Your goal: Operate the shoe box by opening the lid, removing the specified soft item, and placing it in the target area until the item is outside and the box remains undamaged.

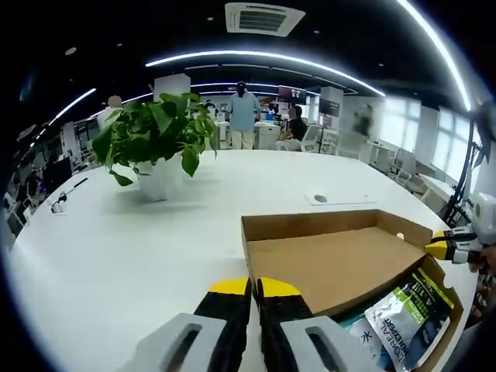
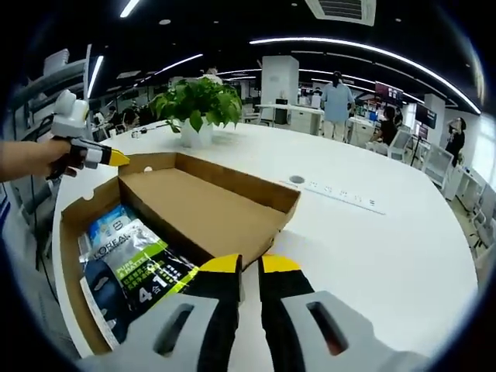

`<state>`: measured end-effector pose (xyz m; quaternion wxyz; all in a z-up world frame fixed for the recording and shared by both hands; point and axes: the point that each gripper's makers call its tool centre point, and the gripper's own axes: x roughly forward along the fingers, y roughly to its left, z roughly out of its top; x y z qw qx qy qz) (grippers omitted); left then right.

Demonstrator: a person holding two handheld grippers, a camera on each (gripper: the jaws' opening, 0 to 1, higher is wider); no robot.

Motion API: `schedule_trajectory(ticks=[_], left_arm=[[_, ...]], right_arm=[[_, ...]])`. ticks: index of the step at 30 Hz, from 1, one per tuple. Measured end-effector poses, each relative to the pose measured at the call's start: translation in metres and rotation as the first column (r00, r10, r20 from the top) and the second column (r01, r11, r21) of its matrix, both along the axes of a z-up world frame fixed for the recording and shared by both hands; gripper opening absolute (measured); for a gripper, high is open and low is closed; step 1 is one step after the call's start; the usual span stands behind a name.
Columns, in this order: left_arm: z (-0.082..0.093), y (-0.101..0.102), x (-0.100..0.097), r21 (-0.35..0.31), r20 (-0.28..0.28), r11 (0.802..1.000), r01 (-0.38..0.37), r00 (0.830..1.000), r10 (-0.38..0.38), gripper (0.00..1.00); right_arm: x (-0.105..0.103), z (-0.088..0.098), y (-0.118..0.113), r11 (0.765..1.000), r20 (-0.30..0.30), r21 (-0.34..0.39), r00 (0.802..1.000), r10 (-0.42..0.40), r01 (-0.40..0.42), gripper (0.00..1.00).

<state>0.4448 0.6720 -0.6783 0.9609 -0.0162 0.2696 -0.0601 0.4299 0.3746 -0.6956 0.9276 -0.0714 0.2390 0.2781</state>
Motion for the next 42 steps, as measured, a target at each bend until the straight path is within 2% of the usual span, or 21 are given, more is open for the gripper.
schedule_trajectory(ticks=[5,9,21,25,31,34,42], left_arm=[[-0.004,-0.001,-0.005,0.029,-0.020,1.000,0.011,1.000,-0.010,0.04],[-0.003,-0.003,-0.013,0.043,-0.022,0.999,0.023,1.000,-0.022,0.06],[0.021,-0.008,-0.038,0.088,0.032,0.995,0.041,0.998,-0.044,0.17],[0.027,-0.023,-0.052,0.082,0.042,0.995,0.064,0.997,-0.067,0.19],[0.021,-0.044,-0.070,0.057,0.018,0.993,0.106,0.994,-0.107,0.21],[0.012,-0.056,-0.082,0.031,-0.022,0.990,0.136,0.991,-0.135,0.22],[-0.002,-0.080,-0.101,-0.023,-0.068,0.986,0.168,0.983,-0.169,0.24]], right_arm=[[-0.007,0.001,0.000,1.000,-0.001,0.004,1.000,0.008,-0.008,0.07],[-0.022,-0.003,0.001,1.000,-0.026,0.013,0.999,0.028,-0.028,0.14],[-0.063,-0.003,-0.002,0.998,-0.044,0.008,0.997,0.065,-0.064,0.23],[-0.077,-0.002,-0.004,0.997,-0.059,0.017,0.996,0.074,-0.073,0.25],[-0.091,0.003,-0.006,0.996,-0.067,0.024,0.994,0.087,-0.086,0.28],[-0.099,0.006,-0.005,0.994,-0.068,0.029,0.992,0.107,-0.105,0.32],[-0.117,0.018,-0.001,0.989,-0.052,0.021,0.988,0.148,-0.147,0.39]])
